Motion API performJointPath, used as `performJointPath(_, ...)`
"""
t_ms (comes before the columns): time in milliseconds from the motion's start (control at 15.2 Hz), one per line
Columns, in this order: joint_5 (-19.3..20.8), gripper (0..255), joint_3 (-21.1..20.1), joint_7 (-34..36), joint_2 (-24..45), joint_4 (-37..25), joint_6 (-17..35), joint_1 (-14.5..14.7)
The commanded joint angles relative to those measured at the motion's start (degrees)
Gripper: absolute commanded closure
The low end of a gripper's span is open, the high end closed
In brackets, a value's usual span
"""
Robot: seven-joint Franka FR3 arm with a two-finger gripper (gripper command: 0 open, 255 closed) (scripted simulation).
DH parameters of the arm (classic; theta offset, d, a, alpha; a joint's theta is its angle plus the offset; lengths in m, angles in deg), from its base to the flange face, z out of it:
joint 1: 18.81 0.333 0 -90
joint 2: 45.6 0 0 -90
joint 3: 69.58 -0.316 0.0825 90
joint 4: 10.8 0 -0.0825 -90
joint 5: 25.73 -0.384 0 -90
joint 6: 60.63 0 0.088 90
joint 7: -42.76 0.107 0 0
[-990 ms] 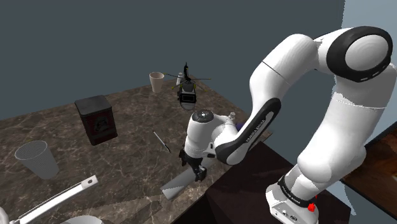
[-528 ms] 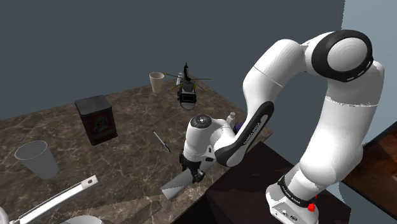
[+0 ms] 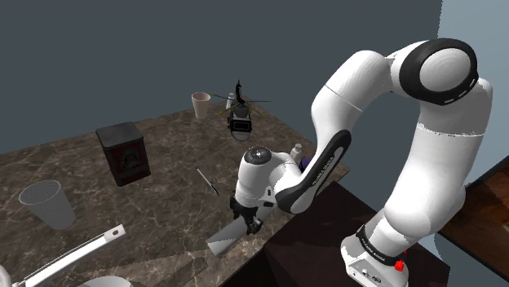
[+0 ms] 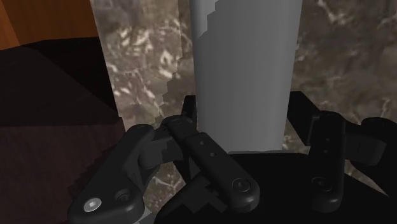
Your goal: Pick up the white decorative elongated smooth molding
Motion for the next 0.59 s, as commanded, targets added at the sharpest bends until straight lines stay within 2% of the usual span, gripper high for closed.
performJointPath(0, -1.41, 255, -1.40, -1.00, -0.92, 0.40, -0.42, -1.14)
performJointPath(528, -14.60, 255, -14.21, -10.41, -8.61, 2.44, -4.22, -11.31)
